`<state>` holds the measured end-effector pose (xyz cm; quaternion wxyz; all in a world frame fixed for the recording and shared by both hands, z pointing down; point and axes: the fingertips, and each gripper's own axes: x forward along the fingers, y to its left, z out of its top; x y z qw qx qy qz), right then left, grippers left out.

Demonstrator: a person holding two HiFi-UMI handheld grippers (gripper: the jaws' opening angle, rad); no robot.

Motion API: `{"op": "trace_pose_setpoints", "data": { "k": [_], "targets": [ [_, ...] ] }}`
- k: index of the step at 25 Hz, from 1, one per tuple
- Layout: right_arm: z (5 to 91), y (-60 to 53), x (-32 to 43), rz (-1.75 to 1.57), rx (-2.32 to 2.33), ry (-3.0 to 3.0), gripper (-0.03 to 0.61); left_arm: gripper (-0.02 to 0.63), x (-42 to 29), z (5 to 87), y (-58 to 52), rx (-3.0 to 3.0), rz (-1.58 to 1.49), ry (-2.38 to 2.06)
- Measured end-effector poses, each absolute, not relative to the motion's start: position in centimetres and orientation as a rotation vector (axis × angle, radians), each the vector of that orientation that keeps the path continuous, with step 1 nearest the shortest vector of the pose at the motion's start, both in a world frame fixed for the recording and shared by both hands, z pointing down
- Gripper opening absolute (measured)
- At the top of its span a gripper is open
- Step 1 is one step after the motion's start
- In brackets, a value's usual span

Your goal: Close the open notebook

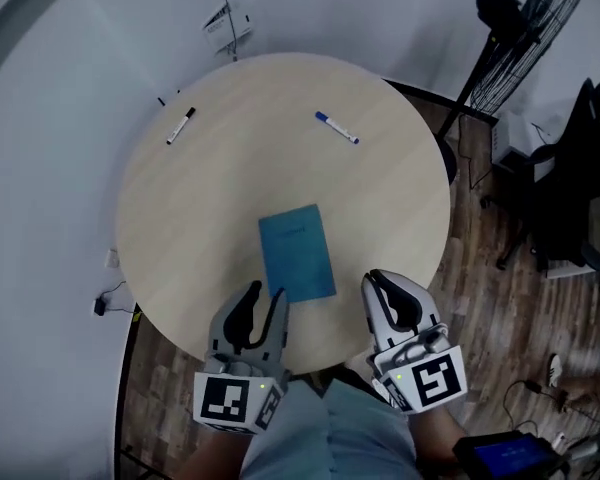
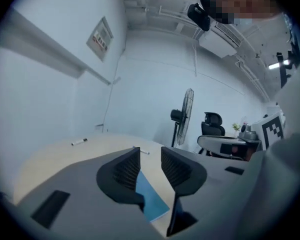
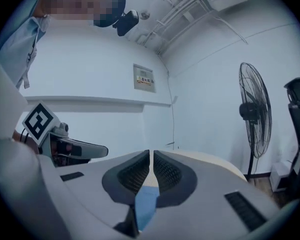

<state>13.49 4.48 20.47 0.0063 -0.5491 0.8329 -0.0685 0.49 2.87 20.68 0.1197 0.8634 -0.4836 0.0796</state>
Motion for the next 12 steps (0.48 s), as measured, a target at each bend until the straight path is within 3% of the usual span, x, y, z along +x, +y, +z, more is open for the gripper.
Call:
{"op": "trace_pose_setpoints", "data": {
  "k": [3, 12],
  "targets": [
    [17.7, 5.2, 11.6, -0.099, -1.680, 2.611, 0.051, 0.036, -2.3, 17.0, 4.2, 2.538, 0.174, -1.617],
    [15.0, 6.5, 8.0, 0.087, -1.678, 2.674, 0.051, 0.020, -5.8, 12.3, 6.8, 2.572, 0.035, -1.812]
  ]
}}
